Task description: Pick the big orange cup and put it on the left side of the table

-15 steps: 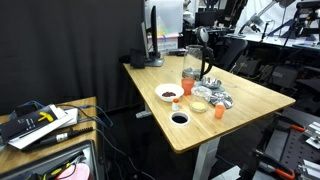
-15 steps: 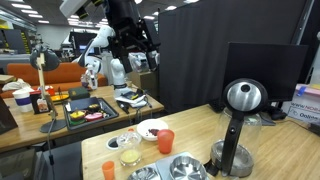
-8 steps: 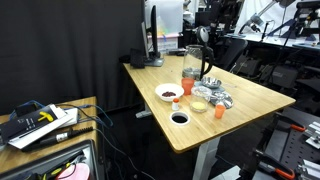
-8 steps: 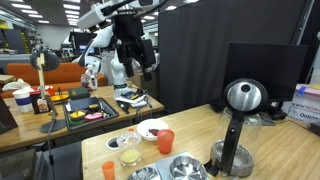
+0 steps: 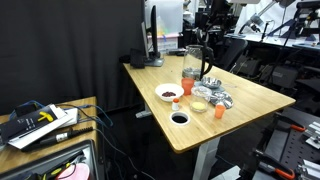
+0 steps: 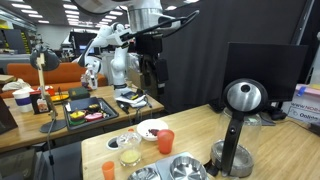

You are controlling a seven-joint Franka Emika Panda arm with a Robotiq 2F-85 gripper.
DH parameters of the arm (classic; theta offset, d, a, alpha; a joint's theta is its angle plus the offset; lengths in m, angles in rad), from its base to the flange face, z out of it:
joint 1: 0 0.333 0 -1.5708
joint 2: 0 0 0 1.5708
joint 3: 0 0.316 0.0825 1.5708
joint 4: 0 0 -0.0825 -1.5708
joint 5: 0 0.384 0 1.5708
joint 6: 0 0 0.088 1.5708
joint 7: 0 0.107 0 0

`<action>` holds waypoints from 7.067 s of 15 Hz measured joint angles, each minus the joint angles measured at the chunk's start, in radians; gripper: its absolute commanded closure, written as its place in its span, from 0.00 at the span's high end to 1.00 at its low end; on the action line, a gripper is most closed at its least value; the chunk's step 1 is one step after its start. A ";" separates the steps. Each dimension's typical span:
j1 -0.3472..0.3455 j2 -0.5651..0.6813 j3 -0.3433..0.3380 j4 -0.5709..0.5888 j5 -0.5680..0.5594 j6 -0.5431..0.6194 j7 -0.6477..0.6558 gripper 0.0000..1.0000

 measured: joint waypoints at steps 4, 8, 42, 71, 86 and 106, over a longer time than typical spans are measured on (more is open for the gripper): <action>0.000 -0.002 0.001 0.000 0.000 0.000 0.003 1.00; 0.000 0.006 0.001 0.000 -0.007 0.028 0.038 1.00; 0.105 0.602 -0.103 0.195 -0.092 0.309 0.546 1.00; 0.107 0.612 -0.095 0.286 0.118 0.279 0.483 0.01; -0.009 0.208 -0.236 -0.087 0.004 0.363 0.664 0.01; -0.160 0.276 -0.288 -0.304 -0.073 0.343 1.065 0.19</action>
